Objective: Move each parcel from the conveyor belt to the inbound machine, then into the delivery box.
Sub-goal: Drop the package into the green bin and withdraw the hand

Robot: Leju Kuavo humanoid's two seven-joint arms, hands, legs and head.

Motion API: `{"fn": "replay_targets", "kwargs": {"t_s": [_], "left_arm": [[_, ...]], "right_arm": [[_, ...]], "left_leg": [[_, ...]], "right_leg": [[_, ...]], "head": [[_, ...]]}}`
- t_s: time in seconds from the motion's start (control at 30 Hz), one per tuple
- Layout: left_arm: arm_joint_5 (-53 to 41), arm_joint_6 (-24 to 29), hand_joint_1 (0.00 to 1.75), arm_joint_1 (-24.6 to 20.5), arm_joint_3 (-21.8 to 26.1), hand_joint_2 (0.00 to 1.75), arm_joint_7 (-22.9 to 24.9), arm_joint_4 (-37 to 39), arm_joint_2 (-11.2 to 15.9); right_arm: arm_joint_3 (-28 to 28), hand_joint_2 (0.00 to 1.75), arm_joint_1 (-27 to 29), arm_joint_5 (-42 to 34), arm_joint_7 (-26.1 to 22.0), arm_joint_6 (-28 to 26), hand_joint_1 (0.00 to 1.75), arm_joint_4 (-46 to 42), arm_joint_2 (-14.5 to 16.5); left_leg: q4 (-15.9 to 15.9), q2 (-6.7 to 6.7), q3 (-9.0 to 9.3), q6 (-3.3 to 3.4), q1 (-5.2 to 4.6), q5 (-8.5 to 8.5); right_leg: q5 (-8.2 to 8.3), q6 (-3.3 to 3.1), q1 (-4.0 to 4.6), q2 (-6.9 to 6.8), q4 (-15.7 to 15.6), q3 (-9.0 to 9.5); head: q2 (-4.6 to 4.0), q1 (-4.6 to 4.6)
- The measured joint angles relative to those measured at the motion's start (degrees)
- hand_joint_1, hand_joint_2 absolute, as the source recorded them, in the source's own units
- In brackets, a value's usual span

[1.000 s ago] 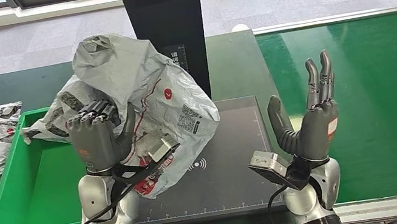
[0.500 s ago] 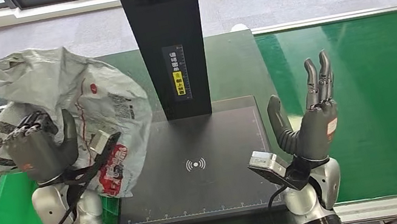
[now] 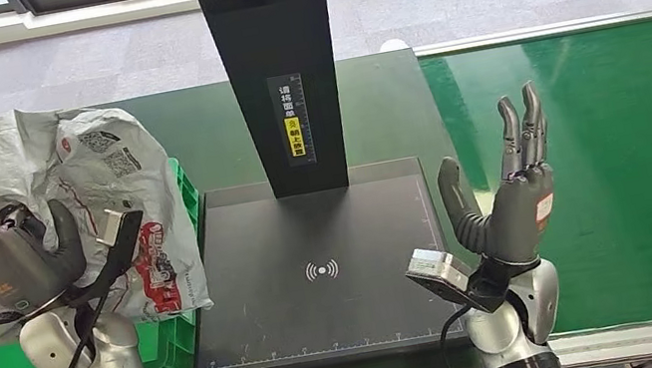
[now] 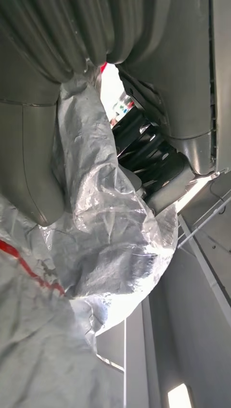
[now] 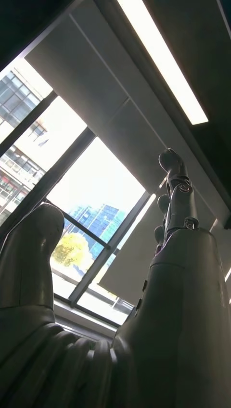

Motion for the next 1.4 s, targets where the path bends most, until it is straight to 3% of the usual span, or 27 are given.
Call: {"fn": "replay_targets", "kwargs": {"t_s": [0.03,0.1,0.13,0.17,0.37,0.77,0.97,1.1,1.17,1.23,1.3,1.4], "left_arm": [[-0.3,0.0,1.15,-0.5,1.3,1.75,0.0,0.4,0.0],[-0.7,0.0,0.27,-1.4,4.1,0.87,-0.2,1.0,0.0],[-0.9,0.0,0.0,-1.7,5.4,0.44,-0.1,1.2,0.1],[-1.1,0.0,0.0,-1.9,6.4,0.0,0.2,1.4,0.2],[-1.6,0.0,0.0,-2.4,8.1,0.0,4.0,3.7,0.9],[-1.8,0.0,0.0,-2.3,5.3,0.0,9.1,5.7,1.5],[-1.4,0.0,0.0,-2.0,3.9,0.0,8.4,5.4,1.8],[0.0,0.0,0.0,-1.7,3.7,0.0,4.4,4.3,1.8],[4.1,0.0,0.0,-1.7,4.1,0.87,-1.6,3.6,1.5],[13.5,0.0,0.0,-1.8,5.0,1.75,-10.9,3.4,1.0],[28.7,0.0,0.0,-1.3,3.7,1.75,-17.7,4.2,0.5],[50.8,-1.4,0.0,1.0,-4.1,1.75,-19.6,5.8,0.4]], "right_arm": [[0.0,1.75,0.0,0.0,0.0,0.0,0.0,0.0,0.0],[0.0,1.75,0.0,0.1,0.0,0.0,0.0,0.0,0.0],[0.0,1.75,0.0,0.1,0.0,0.0,0.0,0.0,0.0],[0.0,1.75,0.0,0.1,0.0,0.0,0.0,0.0,0.0],[0.2,1.75,-0.1,-0.1,0.0,0.0,0.0,0.3,0.0],[0.4,1.75,-0.3,-0.1,0.0,0.0,0.0,1.6,0.0],[0.4,1.75,-0.4,-0.1,0.0,0.0,0.0,2.2,0.0],[0.4,1.75,-0.4,0.1,0.0,0.0,0.0,2.6,0.0],[0.4,1.75,-0.4,0.2,0.0,0.0,0.0,2.7,0.1],[0.4,1.75,-0.4,-0.1,0.0,0.0,0.0,2.8,0.1],[0.4,1.75,-0.5,-1.1,0.0,0.0,0.0,3.0,0.0],[0.4,1.75,-0.6,-3.3,0.0,0.0,0.0,3.5,0.0]], "left_leg": [[0.0,0.0,0.0,0.0,0.0,0.0],[0.0,0.01,0.0,0.0,0.0,0.0],[0.0,0.01,0.0,-0.01,0.0,0.0],[0.0,0.0,0.0,-0.01,0.0,0.0],[0.0,-0.11,-0.02,-0.01,0.0,0.0],[0.0,-0.12,-0.03,-0.01,0.0,0.0],[0.0,-0.12,-0.03,-0.01,0.0,0.0],[0.0,-0.13,-0.03,-0.01,0.0,0.0],[0.0,-0.13,-0.03,-0.01,0.0,0.0],[0.0,-0.13,-0.01,-0.01,-0.01,0.0],[0.0,-0.12,0.0,-0.01,-0.01,0.0],[0.0,-0.18,-0.04,0.0,-0.01,0.0]], "right_leg": [[0.0,0.0,0.0,0.0,0.0,0.0],[0.0,0.0,0.0,0.0,0.0,-0.01],[0.0,0.0,0.0,0.0,0.0,-0.01],[0.0,0.0,0.0,0.0,0.0,-0.01],[-0.02,-0.01,-0.01,-0.07,0.0,0.01],[-0.02,-0.01,0.0,-0.07,0.0,0.01],[-0.02,-0.01,0.0,-0.07,0.0,0.02],[-0.02,-0.01,-0.01,-0.07,0.0,0.02],[-0.02,-0.01,-0.01,-0.07,0.0,0.02],[-0.02,-0.01,-0.01,-0.07,0.0,0.0],[-0.02,-0.01,-0.02,-0.07,0.0,0.0],[-0.02,0.0,-0.01,-0.13,0.0,0.01]], "head": [[0.0,0.0],[0.0,0.01],[0.0,0.0],[0.0,0.0],[0.0,0.01],[0.0,0.0],[0.0,0.02],[0.0,0.02],[0.0,0.02],[0.0,0.02],[0.0,0.02],[0.0,0.01]]}}
